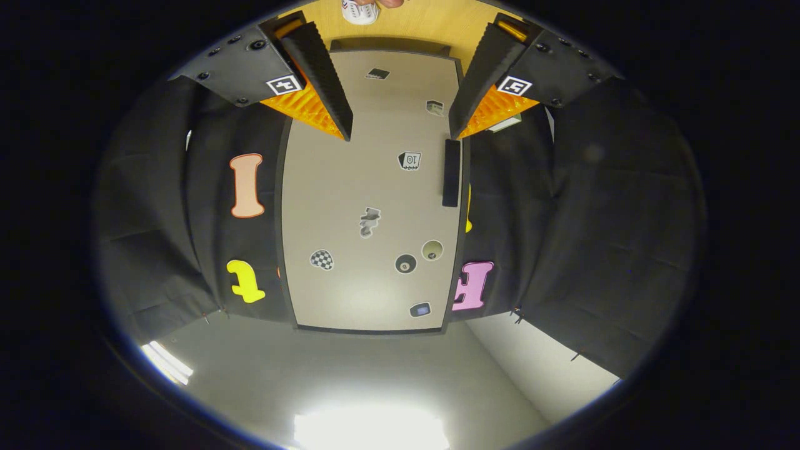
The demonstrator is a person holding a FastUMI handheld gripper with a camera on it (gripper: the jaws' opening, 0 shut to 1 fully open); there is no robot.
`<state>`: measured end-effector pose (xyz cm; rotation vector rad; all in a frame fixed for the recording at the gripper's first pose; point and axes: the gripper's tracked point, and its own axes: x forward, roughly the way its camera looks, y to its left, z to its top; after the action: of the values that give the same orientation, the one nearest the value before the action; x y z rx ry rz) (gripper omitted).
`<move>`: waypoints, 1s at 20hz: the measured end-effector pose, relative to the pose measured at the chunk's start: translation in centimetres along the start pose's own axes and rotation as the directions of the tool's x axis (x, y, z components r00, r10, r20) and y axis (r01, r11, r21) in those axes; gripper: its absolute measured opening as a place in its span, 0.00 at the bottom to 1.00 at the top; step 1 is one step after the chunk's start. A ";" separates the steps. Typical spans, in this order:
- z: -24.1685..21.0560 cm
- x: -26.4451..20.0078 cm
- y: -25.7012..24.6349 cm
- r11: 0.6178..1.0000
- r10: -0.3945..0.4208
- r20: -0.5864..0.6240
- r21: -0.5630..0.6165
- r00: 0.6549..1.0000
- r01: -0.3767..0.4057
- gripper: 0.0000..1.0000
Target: Open the shoe cabinet door, grab the shoes and put them into the shoe cabinet, then close the shoe cabinet door.
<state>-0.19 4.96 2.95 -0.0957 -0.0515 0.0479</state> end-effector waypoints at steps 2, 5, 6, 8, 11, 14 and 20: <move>0.4 0.4 1.1 1.000 0.024 0.013 0.001 1.000 -0.024 0.97; 1.3 1.1 2.4 0.998 0.053 0.048 0.023 0.997 -0.054 0.97; 1.6 1.5 2.6 0.998 0.053 0.051 0.029 0.997 -0.055 0.97; 1.7 2.7 2.5 0.999 0.030 0.028 0.039 0.999 -0.031 0.97; 3.3 5.4 2.1 1.000 -0.009 0.039 0.022 0.999 0.008 0.97; 4.7 8.5 1.6 0.999 -0.034 0.054 0.016 0.998 0.033 0.97; 4.1 15.0 4.3 1.000 0.011 -0.008 0.029 1.000 -0.011 0.97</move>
<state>14.36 10.39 7.39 -0.0674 -0.0419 0.0594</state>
